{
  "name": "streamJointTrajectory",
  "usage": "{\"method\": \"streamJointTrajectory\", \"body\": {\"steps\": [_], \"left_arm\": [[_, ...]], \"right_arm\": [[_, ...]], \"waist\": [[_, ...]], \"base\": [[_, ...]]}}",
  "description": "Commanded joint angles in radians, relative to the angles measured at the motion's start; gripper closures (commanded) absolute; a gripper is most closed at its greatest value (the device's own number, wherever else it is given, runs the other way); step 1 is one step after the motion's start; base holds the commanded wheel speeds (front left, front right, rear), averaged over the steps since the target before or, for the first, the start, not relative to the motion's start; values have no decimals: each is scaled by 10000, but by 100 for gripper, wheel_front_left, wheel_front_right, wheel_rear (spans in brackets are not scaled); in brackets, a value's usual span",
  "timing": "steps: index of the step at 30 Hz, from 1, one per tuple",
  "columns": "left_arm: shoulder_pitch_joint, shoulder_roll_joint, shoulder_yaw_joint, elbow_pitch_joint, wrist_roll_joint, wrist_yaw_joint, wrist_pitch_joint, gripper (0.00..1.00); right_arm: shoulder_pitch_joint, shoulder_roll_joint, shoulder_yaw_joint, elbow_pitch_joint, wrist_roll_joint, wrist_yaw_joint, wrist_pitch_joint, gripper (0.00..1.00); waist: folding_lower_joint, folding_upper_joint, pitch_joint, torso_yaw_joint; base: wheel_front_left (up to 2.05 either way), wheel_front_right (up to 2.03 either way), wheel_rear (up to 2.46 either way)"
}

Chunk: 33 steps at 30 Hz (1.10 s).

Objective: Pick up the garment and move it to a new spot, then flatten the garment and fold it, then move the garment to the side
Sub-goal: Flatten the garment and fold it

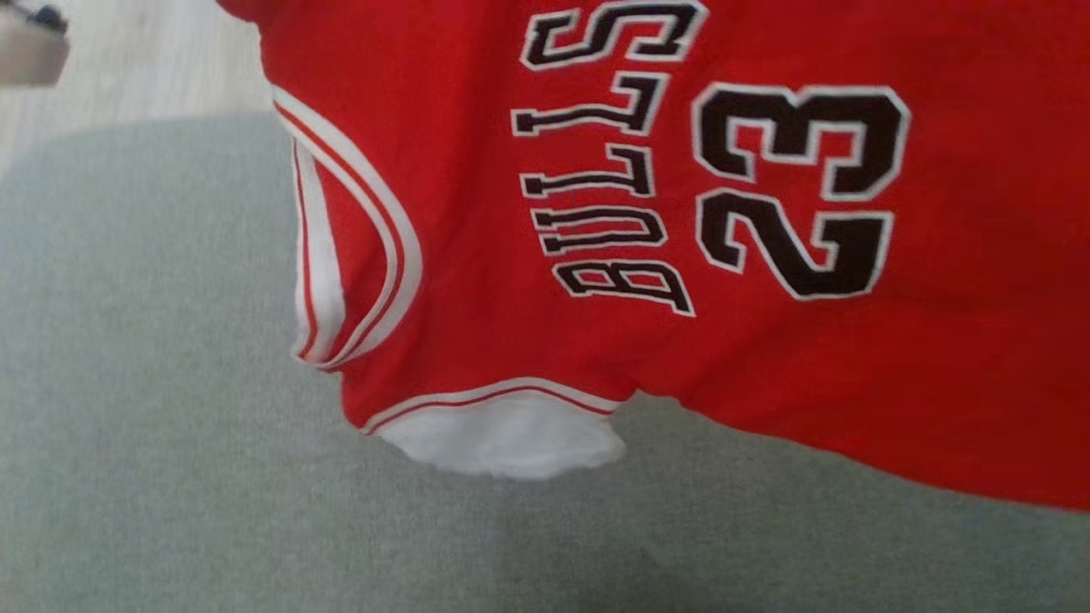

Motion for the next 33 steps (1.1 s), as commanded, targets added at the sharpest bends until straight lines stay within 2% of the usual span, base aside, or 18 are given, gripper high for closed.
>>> {"method": "streamJointTrajectory", "body": {"steps": [1, 3, 7, 9, 13, 16, 23, 28, 33], "left_arm": [[-688, 513, 118, 189, -144, 24, 143, 100], [-1817, 450, -794, 1253, -231, 23, 38, 100], [-3461, 112, -1537, 2929, 262, 21, -676, 100], [-4317, -153, -1587, 3795, 697, 72, -1256, 100], [-5753, -760, -1509, 5135, 1399, 542, -2658, 100], [-6174, -1179, -1360, 5650, 1367, 531, -3115, 100], [-5011, -1399, -1275, 5371, 852, 144, -3226, 100], [-2739, -1268, -1108, 4283, 643, 54, -3229, 100], [334, -1069, -934, 2902, 797, 33, -3230, 100]], "right_arm": [[-477, 15, 345, 206, 31, -9, 72, 100], [-1889, 310, 1227, 1463, -17, -9, -76, 100], [-3664, 634, 2117, 3017, -410, -9, -639, 100], [-4510, 784, 2324, 3749, -664, -9, -1152, 100], [-5976, 791, 2435, 5042, -1337, -9, -2464, 100], [-6574, 739, 2488, 5789, -1710, -9, -3350, 100], [-6210, 754, 2963, 6898, -1506, -9, -3888, 100], [-5006, 707, 3342, 7582, -989, -9, -4087, 100], [-2982, 533, 3510, 7800, -127, -9, -4174, 100]], "waist": [[0, 0, 574, 150], [0, 0, 1383, 355], [0, 0, 2351, 586], [0, 0, 2694, 668], [0, 0, 3065, 879], [0, 0, 3154, 1032], [0, 0, 3484, 1256], [0, 0, 3564, 1378], [0, 0, 3053, 1392]], "base": [[0, 0, 0], [0, 0, 0], [0, 0, 0], [0, 0, 0], [0, 0, 0], [0, 0, 0], [0, 0, 0], [0, 0, 0], [0, 0, 0]]}}
